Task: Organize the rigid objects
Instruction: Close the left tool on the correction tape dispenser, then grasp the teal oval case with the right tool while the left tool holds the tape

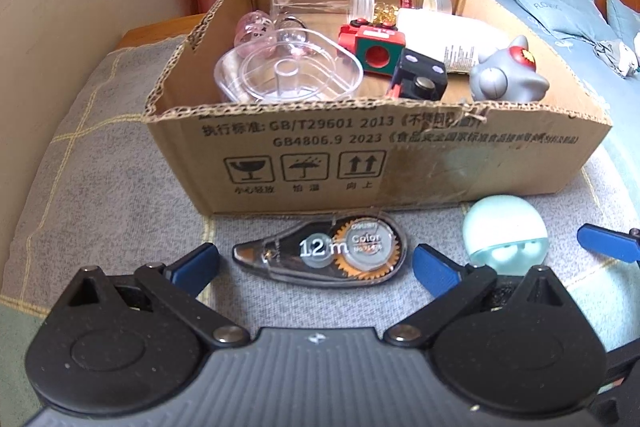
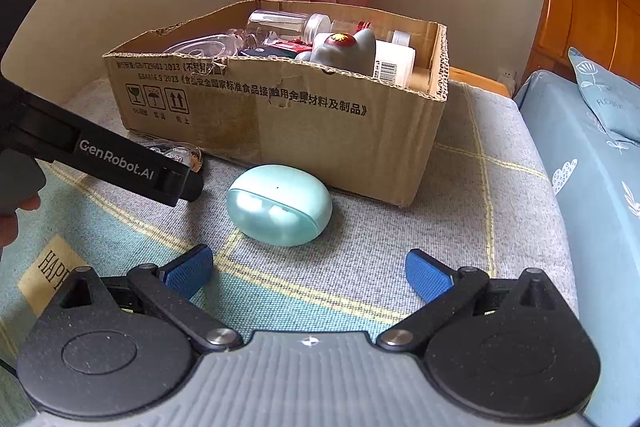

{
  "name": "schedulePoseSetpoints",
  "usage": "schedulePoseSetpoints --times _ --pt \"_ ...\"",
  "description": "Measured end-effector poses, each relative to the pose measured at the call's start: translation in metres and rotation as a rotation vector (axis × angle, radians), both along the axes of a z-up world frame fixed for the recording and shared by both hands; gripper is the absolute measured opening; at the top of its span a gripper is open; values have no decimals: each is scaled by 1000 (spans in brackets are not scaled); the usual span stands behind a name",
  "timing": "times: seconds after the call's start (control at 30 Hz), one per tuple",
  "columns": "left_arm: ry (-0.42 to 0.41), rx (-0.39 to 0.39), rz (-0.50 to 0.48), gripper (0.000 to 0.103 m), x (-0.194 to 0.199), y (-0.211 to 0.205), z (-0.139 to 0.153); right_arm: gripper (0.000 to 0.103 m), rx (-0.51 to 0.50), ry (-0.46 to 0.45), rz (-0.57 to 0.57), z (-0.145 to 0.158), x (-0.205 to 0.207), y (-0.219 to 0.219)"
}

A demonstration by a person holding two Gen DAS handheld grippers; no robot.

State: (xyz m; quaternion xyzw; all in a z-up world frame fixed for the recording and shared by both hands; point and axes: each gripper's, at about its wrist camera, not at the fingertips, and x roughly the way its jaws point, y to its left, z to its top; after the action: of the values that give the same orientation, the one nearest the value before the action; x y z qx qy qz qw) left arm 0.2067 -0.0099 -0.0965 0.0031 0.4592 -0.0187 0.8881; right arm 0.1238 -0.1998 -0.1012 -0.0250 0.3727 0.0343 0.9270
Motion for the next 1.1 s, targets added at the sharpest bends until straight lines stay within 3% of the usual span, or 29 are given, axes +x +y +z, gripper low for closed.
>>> schedulePoseSetpoints --times 0.17,0.53,0.77,1.1 --pt "-24 -3 -22 89 -1 1 3 103 1 -2 0 0 0 0" --pt "-52 7 -149 89 -39 33 4 103 -2 6 -12 1 -1 0" --pt "-63 -2 -129 90 -65 60 2 103 -4 28 -8 3 5 9" --pt "-68 -7 -129 91 -65 56 2 103 -4 38 -13 4 14 20"
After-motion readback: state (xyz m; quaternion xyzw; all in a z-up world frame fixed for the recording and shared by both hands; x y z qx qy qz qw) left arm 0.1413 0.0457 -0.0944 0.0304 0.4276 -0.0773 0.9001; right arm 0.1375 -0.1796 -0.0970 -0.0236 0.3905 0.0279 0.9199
